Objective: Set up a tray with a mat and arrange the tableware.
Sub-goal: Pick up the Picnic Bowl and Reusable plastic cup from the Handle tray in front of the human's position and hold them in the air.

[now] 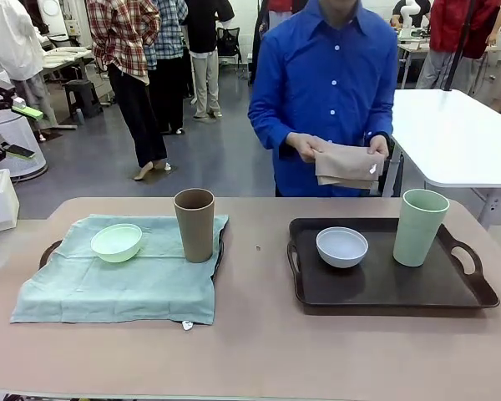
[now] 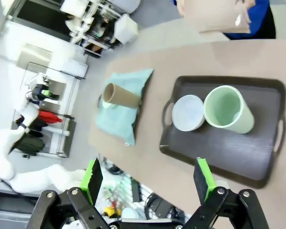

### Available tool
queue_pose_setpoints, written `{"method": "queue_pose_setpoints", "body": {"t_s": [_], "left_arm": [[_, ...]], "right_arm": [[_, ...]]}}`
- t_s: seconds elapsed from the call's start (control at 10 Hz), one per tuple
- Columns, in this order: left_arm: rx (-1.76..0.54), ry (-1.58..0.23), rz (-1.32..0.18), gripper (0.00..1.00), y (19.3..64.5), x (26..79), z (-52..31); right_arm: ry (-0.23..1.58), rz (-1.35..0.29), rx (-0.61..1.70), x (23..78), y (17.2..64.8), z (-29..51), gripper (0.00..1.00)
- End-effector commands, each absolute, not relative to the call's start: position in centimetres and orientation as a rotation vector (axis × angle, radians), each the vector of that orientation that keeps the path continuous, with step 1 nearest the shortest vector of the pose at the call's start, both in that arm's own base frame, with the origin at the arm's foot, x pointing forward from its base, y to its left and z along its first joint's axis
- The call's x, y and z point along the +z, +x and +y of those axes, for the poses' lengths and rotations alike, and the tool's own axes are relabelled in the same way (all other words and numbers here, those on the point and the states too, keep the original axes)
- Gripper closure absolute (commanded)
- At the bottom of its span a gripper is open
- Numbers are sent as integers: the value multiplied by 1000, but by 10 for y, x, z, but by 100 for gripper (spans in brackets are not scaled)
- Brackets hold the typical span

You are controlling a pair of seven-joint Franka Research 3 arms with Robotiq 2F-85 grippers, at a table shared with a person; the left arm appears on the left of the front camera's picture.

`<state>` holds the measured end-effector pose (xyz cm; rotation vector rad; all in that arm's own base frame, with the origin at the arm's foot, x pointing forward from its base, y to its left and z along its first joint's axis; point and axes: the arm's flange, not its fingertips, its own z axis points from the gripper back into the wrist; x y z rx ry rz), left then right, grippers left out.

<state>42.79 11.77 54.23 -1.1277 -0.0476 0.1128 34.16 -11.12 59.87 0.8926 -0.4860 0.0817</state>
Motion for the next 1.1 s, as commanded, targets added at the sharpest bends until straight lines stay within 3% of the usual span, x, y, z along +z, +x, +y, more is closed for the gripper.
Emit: {"method": "queue_pose_setpoints", "body": {"t_s": [0.0,0.4,0.6,0.9,1.0], "left_arm": [[133,-1206,-38,16,416,543,128],[204,-1222,-159,16,399,555,154],[67,-1188,-183,16,390,562,164],[-50,-1040,-69,16,382,556,156],[33,-1158,-144,16,387,562,159]], "right_arm": [[1021,-465,77,591,324,-131,0],[1126,-376,11,579,276,-178,0],[1189,-353,-5,579,258,-192,0],[1166,-281,6,579,258,-190,0],[1186,-318,-15,576,248,-192,0]]}}
